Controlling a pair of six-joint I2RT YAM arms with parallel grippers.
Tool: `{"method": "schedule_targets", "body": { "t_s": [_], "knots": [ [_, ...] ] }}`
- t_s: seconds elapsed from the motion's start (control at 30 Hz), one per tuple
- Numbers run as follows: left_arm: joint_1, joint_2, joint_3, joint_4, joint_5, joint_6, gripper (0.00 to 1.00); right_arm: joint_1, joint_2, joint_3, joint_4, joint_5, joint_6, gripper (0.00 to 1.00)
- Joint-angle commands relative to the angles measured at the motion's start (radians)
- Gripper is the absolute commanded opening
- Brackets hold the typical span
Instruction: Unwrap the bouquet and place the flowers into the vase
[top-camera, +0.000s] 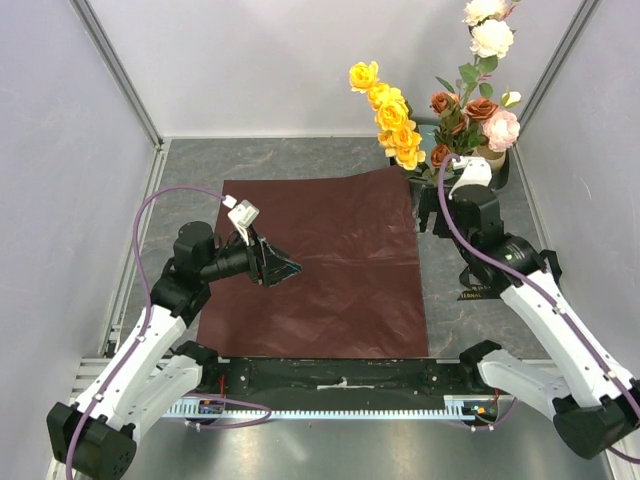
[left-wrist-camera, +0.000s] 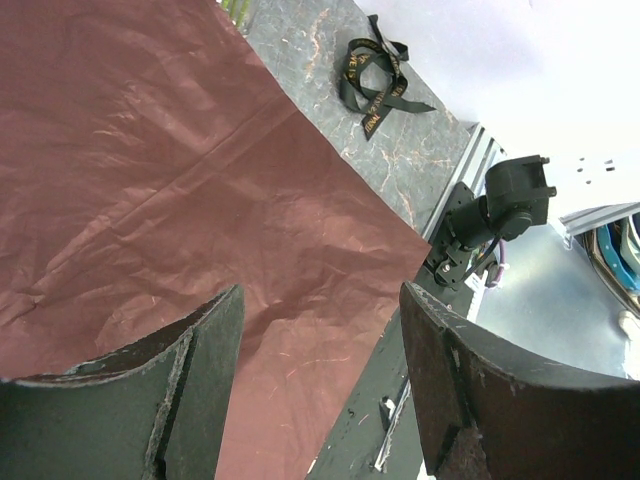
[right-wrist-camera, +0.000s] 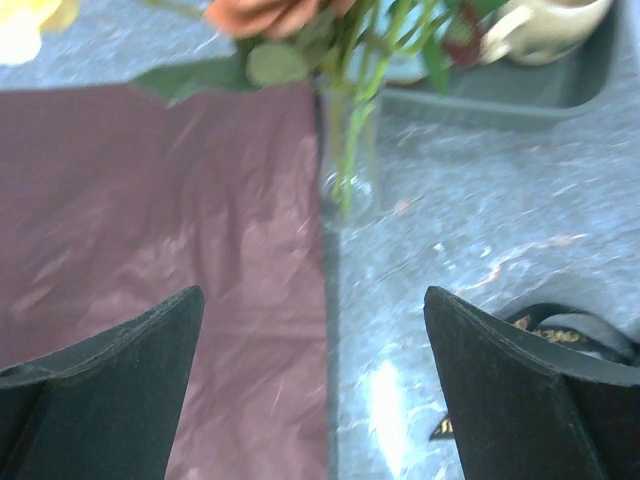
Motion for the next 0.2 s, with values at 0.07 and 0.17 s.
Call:
{"method": "schedule_targets", "body": {
  "t_s": [0.07,0.17],
  "knots": [
    [-0.004,-0.032,0.072,-0.013,0.014,-0.019,0.71,-0.002,-0.166,-0.064,-0.086,-0.384,0.072,0.98],
    [-0.002,-0.050,0.204,-0.085,-0.070,-0.092,0.73,-0.001,-0.292,0.067,-0.038,-0.365,0.085,0.98]
  ]
}}
